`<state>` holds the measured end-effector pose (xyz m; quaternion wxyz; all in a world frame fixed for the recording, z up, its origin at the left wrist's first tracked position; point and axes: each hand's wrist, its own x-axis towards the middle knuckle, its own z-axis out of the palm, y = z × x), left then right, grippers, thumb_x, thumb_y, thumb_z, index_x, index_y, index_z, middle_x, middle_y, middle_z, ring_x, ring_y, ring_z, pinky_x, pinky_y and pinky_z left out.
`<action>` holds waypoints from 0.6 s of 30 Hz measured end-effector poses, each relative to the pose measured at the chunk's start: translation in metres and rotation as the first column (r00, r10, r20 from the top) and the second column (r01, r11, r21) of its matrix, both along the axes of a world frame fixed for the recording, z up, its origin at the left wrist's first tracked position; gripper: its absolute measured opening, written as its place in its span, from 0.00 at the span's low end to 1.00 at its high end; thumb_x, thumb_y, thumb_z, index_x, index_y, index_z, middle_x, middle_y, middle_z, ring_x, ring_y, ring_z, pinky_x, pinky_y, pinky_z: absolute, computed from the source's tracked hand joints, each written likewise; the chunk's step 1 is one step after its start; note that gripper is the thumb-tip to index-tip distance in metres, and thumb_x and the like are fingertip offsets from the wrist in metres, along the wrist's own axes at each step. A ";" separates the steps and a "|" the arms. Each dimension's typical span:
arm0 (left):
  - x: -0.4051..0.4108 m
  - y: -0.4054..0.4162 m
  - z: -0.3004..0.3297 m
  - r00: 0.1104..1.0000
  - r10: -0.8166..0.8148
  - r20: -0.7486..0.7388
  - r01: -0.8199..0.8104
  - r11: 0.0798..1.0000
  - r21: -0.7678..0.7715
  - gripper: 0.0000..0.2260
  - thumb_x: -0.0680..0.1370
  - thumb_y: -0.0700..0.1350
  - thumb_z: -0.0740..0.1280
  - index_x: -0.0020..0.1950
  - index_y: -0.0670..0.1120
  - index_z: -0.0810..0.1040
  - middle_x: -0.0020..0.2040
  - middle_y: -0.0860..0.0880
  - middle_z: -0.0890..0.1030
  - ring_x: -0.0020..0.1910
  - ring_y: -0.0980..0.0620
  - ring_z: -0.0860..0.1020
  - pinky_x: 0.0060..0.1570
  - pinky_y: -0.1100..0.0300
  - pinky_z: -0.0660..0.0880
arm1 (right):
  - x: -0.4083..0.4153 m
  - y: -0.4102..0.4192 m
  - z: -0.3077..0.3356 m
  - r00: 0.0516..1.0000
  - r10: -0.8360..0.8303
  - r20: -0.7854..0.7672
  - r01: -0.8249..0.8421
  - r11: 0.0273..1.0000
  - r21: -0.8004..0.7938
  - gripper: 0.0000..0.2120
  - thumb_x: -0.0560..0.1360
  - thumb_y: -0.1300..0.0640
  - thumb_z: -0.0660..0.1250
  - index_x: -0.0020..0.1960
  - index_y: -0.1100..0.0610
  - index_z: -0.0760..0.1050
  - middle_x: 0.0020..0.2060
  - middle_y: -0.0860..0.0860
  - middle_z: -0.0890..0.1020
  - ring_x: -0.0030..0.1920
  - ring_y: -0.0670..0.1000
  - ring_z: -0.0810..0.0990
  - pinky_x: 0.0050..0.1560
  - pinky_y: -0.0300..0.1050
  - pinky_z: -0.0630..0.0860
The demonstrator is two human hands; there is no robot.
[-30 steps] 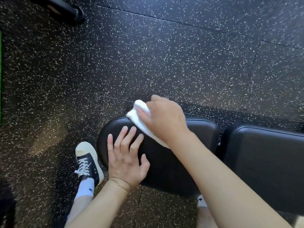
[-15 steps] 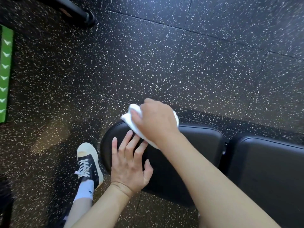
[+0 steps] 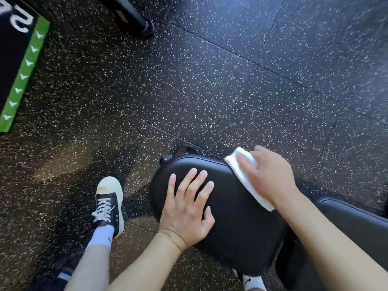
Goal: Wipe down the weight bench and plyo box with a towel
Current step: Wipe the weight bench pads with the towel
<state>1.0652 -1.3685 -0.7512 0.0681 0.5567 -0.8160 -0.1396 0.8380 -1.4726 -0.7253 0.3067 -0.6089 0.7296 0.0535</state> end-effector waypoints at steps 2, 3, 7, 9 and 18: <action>0.000 -0.002 0.001 1.000 -0.007 0.005 0.007 1.000 0.011 0.30 0.72 0.51 0.68 0.74 0.48 0.72 0.78 0.46 0.70 0.81 0.42 0.65 0.79 0.31 0.57 | 0.037 -0.011 -0.002 0.998 0.040 0.046 -0.039 0.999 -0.025 0.26 0.82 0.40 0.58 0.32 0.55 0.65 0.35 0.51 0.70 0.35 0.49 0.72 0.36 0.50 0.62; 0.000 -0.002 0.001 1.000 -0.014 0.008 0.014 1.000 0.019 0.29 0.73 0.51 0.68 0.74 0.48 0.72 0.77 0.46 0.71 0.80 0.43 0.65 0.79 0.32 0.57 | 0.056 -0.017 -0.003 0.995 0.067 0.070 -0.065 0.997 -0.033 0.26 0.83 0.41 0.59 0.32 0.55 0.65 0.35 0.50 0.70 0.35 0.49 0.71 0.36 0.50 0.61; 0.011 0.008 0.003 0.992 -0.128 0.019 0.126 0.989 0.082 0.32 0.75 0.53 0.67 0.79 0.50 0.69 0.75 0.47 0.69 0.76 0.42 0.66 0.80 0.37 0.56 | 0.121 -0.042 -0.003 0.946 0.286 0.153 -0.280 0.958 -0.060 0.26 0.83 0.41 0.61 0.32 0.55 0.66 0.35 0.50 0.69 0.34 0.50 0.71 0.34 0.49 0.61; 0.022 0.012 0.001 0.976 -0.213 0.040 0.208 0.973 0.104 0.34 0.77 0.54 0.65 0.83 0.50 0.64 0.77 0.48 0.68 0.75 0.43 0.66 0.79 0.39 0.57 | 0.149 -0.053 0.002 0.846 0.517 0.131 -0.503 0.855 -0.122 0.25 0.83 0.41 0.62 0.32 0.54 0.68 0.35 0.48 0.68 0.33 0.50 0.69 0.34 0.49 0.63; 0.009 0.048 -0.002 0.988 -0.135 -0.075 0.140 0.988 0.068 0.27 0.80 0.48 0.61 0.80 0.47 0.66 0.77 0.48 0.69 0.76 0.43 0.65 0.79 0.43 0.56 | 0.220 -0.038 -0.006 0.283 0.959 -0.017 -0.940 0.274 -0.206 0.21 0.78 0.40 0.62 0.35 0.52 0.81 0.36 0.51 0.76 0.35 0.56 0.77 0.36 0.45 0.65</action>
